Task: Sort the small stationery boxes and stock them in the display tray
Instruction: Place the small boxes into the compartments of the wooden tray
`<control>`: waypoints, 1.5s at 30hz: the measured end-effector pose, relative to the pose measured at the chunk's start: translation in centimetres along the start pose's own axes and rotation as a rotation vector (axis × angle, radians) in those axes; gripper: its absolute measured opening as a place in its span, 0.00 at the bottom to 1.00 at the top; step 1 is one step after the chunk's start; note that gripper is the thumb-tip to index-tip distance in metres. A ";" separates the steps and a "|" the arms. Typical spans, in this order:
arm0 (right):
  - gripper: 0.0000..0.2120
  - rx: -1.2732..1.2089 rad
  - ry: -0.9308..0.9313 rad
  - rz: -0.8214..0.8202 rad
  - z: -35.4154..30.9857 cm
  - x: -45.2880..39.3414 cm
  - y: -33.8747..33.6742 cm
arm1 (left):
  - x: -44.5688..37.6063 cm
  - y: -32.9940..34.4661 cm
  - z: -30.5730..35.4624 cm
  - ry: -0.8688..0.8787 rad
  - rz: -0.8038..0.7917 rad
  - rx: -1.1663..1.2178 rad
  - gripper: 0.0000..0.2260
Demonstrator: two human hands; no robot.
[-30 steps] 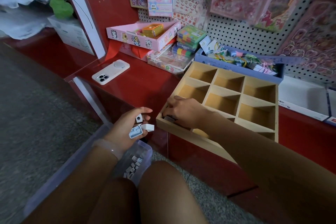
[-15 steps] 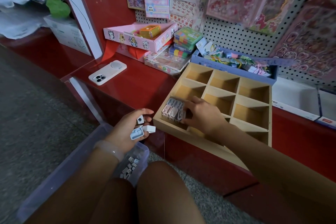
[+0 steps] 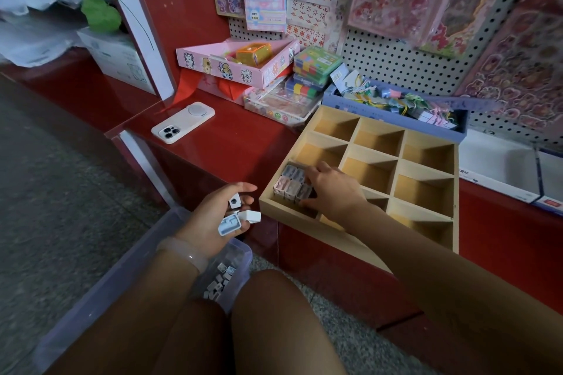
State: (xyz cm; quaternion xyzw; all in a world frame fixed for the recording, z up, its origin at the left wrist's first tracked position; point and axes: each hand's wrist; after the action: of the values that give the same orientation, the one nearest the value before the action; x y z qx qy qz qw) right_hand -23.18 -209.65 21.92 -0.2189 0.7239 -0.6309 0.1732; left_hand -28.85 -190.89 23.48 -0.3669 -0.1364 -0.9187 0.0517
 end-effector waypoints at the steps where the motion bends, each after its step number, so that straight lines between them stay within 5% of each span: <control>1: 0.29 -0.002 0.000 -0.005 0.0 0.0 0.0 | 0.0 0.1 0.0 -0.009 -0.009 0.007 0.07; 8: 0.29 -0.049 -0.022 -0.008 0.4 0.5 -0.5 | 0.2 1.2 0.5 -0.042 -0.122 0.185 0.11; 16: 0.18 -0.006 -0.056 0.019 -0.1 0.9 -0.4 | 0.5 2.4 0.4 -0.043 -0.143 0.170 0.09; 25: 0.18 -0.057 -0.083 0.009 0.2 1.2 -0.2 | 0.7 2.9 0.4 -0.051 -0.140 0.177 0.08; 31: 0.10 -0.524 -0.158 0.350 -0.6 0.8 -1.0 | 0.5 3.3 0.3 -0.025 -0.129 0.126 0.07; 39: 0.10 -0.924 -0.231 0.143 -2.3 0.7 -2.4 | 0.4 4.3 -0.4 0.053 -0.297 0.039 0.13; 45: 0.07 -0.997 -0.226 0.220 -3.1 1.1 -2.4 | -0.4 3.6 -0.6 0.028 -0.358 0.106 0.12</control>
State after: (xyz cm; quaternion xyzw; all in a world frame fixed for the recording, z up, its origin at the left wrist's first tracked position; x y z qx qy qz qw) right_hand -25.53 -207.86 24.73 -0.2642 0.9319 -0.1602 0.1899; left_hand -28.21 -194.53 23.53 -0.3207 -0.2470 -0.9098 -0.0914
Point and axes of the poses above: each hand's wrist, its own x-axis away from the middle knuckle, its own y-axis out of the palm, z = x × y, and after that the axes turned 13 degrees about -y, right-handed
